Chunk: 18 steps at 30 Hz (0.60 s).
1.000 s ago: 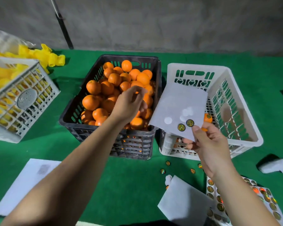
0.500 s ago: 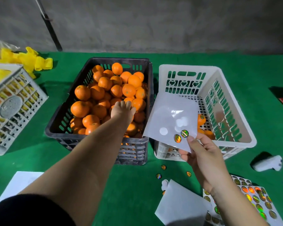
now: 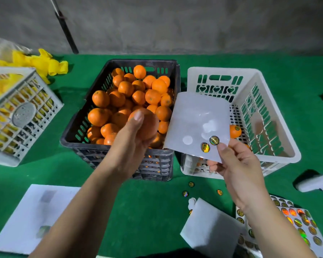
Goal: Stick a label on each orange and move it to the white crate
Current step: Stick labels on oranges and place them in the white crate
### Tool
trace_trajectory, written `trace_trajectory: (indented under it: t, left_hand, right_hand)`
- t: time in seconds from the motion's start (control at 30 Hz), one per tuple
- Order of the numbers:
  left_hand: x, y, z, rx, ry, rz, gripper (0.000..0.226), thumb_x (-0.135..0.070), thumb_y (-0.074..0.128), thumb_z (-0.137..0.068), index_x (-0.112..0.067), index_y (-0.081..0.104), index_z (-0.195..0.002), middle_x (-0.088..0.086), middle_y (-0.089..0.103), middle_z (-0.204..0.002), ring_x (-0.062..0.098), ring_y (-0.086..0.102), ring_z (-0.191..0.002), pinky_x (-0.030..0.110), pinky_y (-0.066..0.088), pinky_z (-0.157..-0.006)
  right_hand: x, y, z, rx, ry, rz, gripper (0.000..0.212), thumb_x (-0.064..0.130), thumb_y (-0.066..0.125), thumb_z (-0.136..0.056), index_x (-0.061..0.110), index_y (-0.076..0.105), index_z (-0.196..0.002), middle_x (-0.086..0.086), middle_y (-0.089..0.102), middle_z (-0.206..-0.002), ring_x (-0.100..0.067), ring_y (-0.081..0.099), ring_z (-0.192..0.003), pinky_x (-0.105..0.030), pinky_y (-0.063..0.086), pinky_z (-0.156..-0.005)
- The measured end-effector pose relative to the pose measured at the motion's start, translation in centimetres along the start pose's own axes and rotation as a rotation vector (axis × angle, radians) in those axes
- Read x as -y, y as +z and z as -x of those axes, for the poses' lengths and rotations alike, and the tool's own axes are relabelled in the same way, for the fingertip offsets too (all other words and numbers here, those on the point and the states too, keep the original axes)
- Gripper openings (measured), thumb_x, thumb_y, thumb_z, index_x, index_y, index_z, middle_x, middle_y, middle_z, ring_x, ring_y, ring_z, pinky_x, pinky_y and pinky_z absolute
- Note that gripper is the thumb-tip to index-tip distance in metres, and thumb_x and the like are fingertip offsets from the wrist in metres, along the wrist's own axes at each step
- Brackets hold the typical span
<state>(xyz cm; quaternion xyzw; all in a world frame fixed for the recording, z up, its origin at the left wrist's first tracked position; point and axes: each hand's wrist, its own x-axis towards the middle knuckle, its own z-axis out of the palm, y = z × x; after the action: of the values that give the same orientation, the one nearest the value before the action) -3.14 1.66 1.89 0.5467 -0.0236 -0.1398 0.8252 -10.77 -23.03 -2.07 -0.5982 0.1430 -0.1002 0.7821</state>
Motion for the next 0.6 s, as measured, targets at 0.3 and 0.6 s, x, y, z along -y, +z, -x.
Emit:
trace_trajectory:
  t: [0.3, 0.6]
  left_hand:
    - [2.8, 4.5, 6.4, 0.168, -0.176, 0.375, 0.117, -0.062, 0.091, -0.066, -0.017, 0.039, -0.161, 0.012, 0.053, -0.158, 0.034, 0.056, -0.141, 0.044, 0.047, -0.116]
    - [3.8, 5.9, 7.5, 0.231, -0.122, 0.259, 0.106, -0.054, 0.091, -0.072, -0.012, 0.041, -0.156, 0.007, 0.057, -0.154, 0.025, 0.054, -0.144, 0.027, 0.051, -0.108]
  right_hand:
    - [1.6, 0.5, 1.4, 0.135, -0.127, 0.095, 0.035, 0.007, 0.058, -0.105, 0.036, 0.073, -0.115, -0.007, 0.077, -0.090, -0.014, 0.070, -0.073, -0.026, 0.057, -0.057]
    - [1.1, 0.6, 3.4, -0.097, -0.643, 0.832, 0.020, 0.027, 0.071, -0.099, 0.029, 0.067, -0.118, 0.002, 0.041, -0.120, -0.025, 0.046, -0.115, -0.019, 0.032, -0.105]
